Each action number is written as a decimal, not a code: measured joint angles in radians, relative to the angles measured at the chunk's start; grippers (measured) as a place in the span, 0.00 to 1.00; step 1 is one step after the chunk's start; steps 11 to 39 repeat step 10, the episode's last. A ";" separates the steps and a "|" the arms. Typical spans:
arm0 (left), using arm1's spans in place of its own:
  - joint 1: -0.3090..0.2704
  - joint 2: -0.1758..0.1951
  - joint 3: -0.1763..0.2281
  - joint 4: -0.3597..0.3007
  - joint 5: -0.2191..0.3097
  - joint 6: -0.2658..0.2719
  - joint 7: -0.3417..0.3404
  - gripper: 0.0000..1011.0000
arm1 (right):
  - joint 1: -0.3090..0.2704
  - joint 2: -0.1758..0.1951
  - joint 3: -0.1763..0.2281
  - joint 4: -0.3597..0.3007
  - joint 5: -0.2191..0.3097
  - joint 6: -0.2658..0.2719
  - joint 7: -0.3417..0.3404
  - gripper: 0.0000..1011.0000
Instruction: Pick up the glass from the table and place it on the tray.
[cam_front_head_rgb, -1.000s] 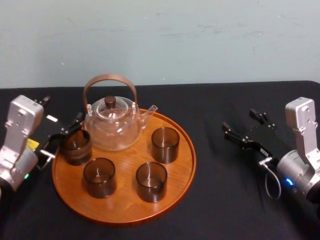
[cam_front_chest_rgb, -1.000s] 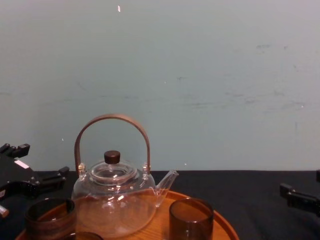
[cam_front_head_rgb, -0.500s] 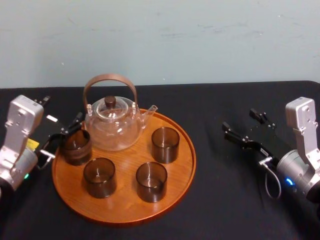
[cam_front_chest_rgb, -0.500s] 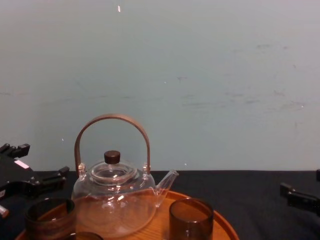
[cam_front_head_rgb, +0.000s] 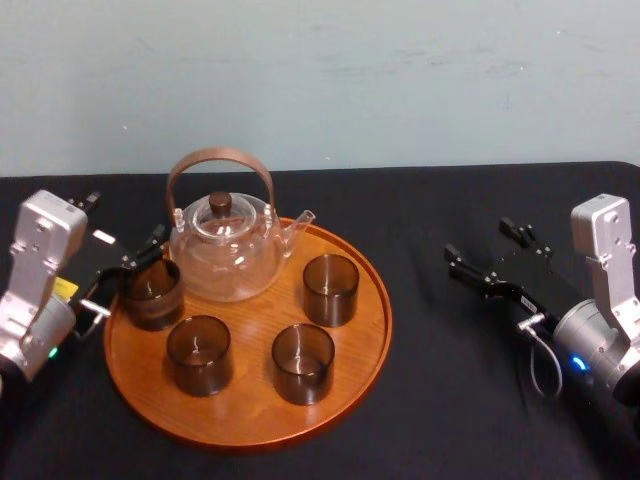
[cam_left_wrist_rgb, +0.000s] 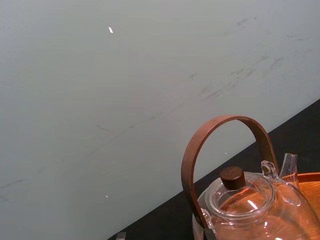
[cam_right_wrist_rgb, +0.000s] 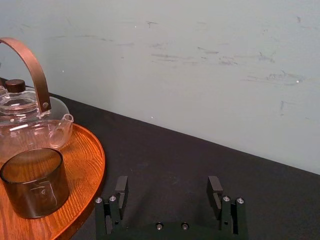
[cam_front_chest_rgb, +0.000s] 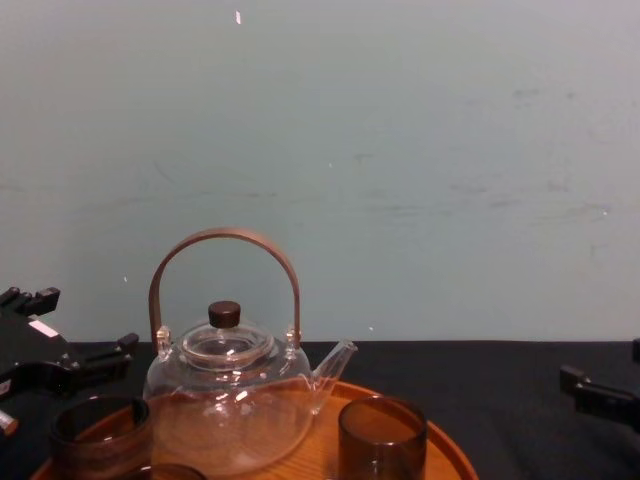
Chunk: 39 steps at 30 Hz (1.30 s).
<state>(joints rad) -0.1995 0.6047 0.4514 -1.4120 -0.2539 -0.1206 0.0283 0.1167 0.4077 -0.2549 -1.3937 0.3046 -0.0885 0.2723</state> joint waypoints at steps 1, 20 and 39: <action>0.000 0.000 0.000 0.000 0.000 0.000 0.000 0.99 | 0.000 0.000 0.000 0.000 0.000 0.000 0.000 0.99; 0.000 0.000 0.000 0.000 0.000 0.000 0.000 0.99 | 0.000 0.000 0.000 0.000 0.000 0.000 0.000 0.99; 0.000 0.000 0.000 0.000 0.000 0.000 0.000 0.99 | 0.000 0.000 0.000 0.000 0.000 0.000 0.000 0.99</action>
